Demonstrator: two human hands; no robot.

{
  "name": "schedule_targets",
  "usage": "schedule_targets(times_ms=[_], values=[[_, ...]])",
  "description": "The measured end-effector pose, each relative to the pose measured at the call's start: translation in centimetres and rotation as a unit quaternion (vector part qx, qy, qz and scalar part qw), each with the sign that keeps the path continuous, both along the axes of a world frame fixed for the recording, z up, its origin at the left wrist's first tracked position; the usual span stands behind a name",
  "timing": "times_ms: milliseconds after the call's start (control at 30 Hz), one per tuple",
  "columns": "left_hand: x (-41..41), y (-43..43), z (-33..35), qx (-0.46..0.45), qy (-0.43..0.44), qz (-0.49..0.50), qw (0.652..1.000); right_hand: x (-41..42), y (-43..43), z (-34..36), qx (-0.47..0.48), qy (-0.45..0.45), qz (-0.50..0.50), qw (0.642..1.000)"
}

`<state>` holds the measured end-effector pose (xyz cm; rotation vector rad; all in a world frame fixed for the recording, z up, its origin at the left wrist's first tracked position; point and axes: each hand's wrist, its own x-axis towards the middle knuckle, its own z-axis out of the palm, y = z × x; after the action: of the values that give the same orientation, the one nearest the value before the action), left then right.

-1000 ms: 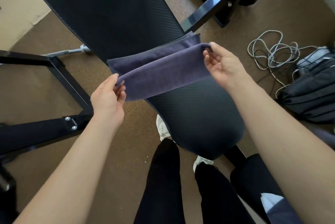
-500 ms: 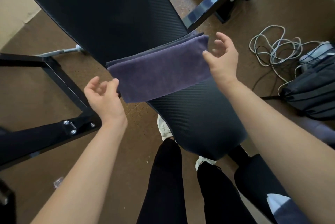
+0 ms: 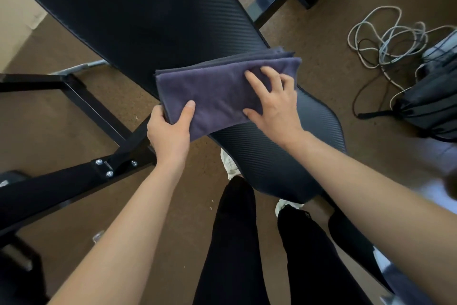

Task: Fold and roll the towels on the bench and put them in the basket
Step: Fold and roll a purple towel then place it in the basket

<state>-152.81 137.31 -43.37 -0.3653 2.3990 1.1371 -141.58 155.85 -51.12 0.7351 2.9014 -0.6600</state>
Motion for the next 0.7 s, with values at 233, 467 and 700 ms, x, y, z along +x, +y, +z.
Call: schedule_targets(times_ms=[233, 467, 700], values=[[-1.4, 1.5, 0.6, -0.016, 0.096, -0.222, 0.970, 7.7, -3.2, -0.9, -0.188, -0.087, -0.060, 0.976], [-2.9, 4.6, 0.6, -0.033, 0.199, -0.302, 0.932, 9.6, 0.5, -1.5, -0.301, -0.071, -0.151, 0.939], [-0.1, 5.5, 0.9, -0.008, 0.247, -0.321, 0.914, 11.9, 3.2, -2.9, -0.415, -0.064, -0.223, 0.880]])
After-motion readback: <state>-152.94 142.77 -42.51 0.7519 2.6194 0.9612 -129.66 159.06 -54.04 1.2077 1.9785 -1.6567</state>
